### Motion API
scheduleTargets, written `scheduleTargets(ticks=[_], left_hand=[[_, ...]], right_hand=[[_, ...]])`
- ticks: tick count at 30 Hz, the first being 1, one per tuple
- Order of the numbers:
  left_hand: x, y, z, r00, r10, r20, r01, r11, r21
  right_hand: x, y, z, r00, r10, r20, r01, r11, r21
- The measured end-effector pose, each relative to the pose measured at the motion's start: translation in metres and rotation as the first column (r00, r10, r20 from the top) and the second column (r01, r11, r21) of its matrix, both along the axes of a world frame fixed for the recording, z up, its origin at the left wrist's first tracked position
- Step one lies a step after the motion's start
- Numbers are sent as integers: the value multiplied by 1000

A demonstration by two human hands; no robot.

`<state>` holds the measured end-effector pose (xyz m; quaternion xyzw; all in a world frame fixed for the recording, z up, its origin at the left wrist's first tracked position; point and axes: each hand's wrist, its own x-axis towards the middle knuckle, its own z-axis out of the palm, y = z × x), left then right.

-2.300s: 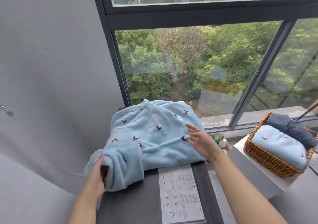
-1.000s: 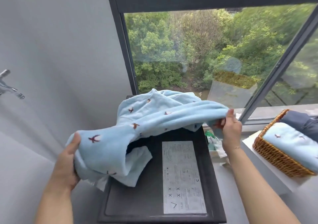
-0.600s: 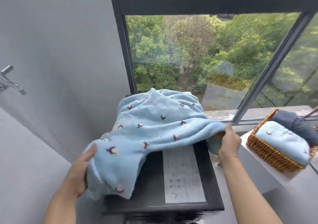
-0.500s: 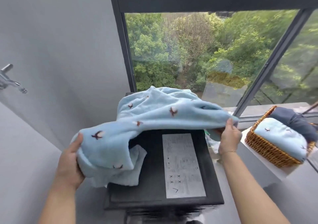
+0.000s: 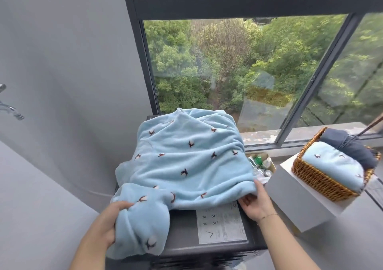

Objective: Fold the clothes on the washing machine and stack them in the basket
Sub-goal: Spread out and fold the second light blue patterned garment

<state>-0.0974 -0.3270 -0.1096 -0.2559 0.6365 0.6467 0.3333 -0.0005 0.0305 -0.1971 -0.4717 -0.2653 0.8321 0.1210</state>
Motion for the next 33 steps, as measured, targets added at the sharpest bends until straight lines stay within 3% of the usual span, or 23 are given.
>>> scheduleTargets(ticks=[3, 6, 9, 11, 13, 14, 15, 17, 18, 19, 22, 24, 27, 30, 33], left_hand=[[-18, 22, 1, 988, 143, 52, -149, 982, 117], [-74, 41, 31, 914, 311, -260, -271, 946, 178], [-128, 59, 111, 739, 392, -548, -257, 916, 308], [-149, 62, 158, 645, 460, -611, -239, 880, 410], [-157, 64, 188, 657, 487, -576, -201, 849, 489], [-158, 69, 193, 674, 480, -561, -184, 845, 502], [-155, 73, 193, 695, 444, -565, -159, 862, 481], [-143, 79, 186, 740, 396, -544, -144, 883, 447], [-138, 81, 186, 757, 386, -528, -138, 883, 448], [-132, 79, 183, 761, 400, -511, -140, 870, 473], [-120, 70, 185, 739, 450, -502, -109, 814, 570], [-103, 66, 168, 769, 437, -466, -131, 822, 554], [-76, 64, 116, 881, 349, -318, -177, 869, 462], [-38, 65, 75, 950, 264, -165, -192, 914, 357], [-16, 71, 53, 973, 215, -85, -167, 908, 384]], right_hand=[[-18, 5, -8, 987, 114, 114, -122, 990, 70], [-70, 37, 19, 940, 204, 275, -283, 915, 288], [-144, 76, 134, 879, 365, 307, -477, 648, 594], [-181, 86, 219, 929, 306, 210, -347, 515, 783], [-198, 82, 265, 980, 186, -72, -35, 518, 855], [-203, 76, 272, 974, 122, -193, 89, 574, 814], [-207, 70, 258, 973, 98, -208, 95, 655, 750], [-209, 55, 224, 976, 147, -161, -26, 814, 581], [-207, 51, 215, 981, 114, -154, -14, 846, 534], [-203, 52, 214, 988, 37, -147, 50, 836, 546], [-190, 60, 242, 935, -151, -321, 324, 733, 599], [-178, 60, 238, 905, -216, -368, 397, 741, 542], [-156, 50, 172, 920, -348, -180, 392, 829, 399], [-119, 27, 92, 886, -463, -11, 459, 874, 157], [-84, 1, 43, 946, -323, 36, 320, 944, 75]])
